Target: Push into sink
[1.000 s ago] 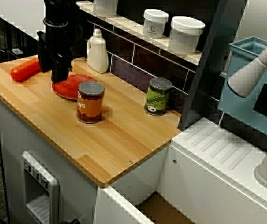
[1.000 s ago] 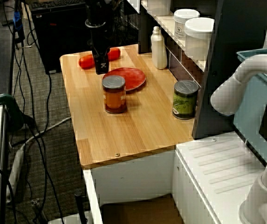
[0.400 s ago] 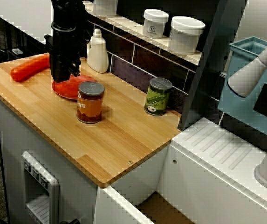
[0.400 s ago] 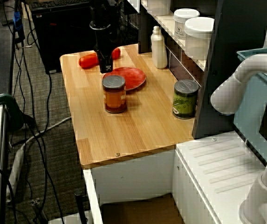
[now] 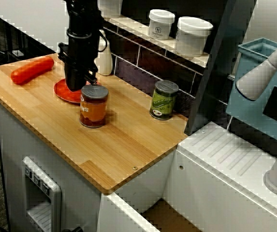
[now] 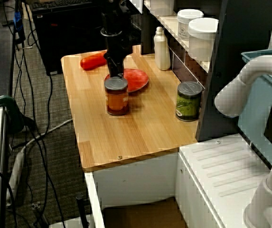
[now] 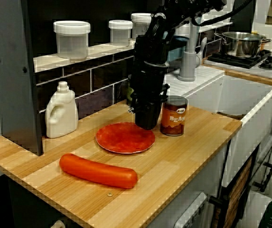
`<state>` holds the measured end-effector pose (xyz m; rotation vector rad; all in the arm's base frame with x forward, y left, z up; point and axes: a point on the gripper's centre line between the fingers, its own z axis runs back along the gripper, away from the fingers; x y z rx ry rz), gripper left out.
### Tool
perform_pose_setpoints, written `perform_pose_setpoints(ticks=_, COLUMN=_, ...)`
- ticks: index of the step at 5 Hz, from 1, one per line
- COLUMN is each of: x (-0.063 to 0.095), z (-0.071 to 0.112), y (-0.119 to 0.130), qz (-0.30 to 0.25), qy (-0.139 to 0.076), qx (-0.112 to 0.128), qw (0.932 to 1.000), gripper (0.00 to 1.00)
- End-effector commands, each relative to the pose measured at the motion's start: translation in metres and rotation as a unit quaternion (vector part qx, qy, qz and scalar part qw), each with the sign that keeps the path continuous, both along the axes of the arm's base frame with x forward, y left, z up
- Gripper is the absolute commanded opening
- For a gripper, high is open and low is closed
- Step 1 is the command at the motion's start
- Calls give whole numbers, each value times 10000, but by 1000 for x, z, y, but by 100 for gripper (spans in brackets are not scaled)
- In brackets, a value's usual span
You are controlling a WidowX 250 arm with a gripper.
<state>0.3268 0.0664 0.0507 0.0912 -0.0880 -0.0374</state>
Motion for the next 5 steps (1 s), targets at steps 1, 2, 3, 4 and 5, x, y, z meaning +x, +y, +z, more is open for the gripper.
perform_pose_setpoints(ticks=1, x=11, z=11, y=-29, qz=-120, qy=-138, qx=-81, qw=9998, gripper=0)
perform_pose_setpoints(ticks=2, x=3, z=22, y=-45, qz=-334, qy=-160, qx=-171, qw=9992, gripper=0)
perform_pose_setpoints(ticks=3, x=-4, z=33, y=-45, qz=-381, qy=-182, qx=-357, qw=9985, gripper=0)
perform_pose_setpoints(ticks=4, x=-13, z=44, y=-48, qz=-487, qy=-191, qx=-579, qw=9970, gripper=0)
perform_pose_setpoints(ticks=5, x=-17, z=49, y=-55, qz=-613, qy=-135, qx=-634, qw=9960, gripper=0)
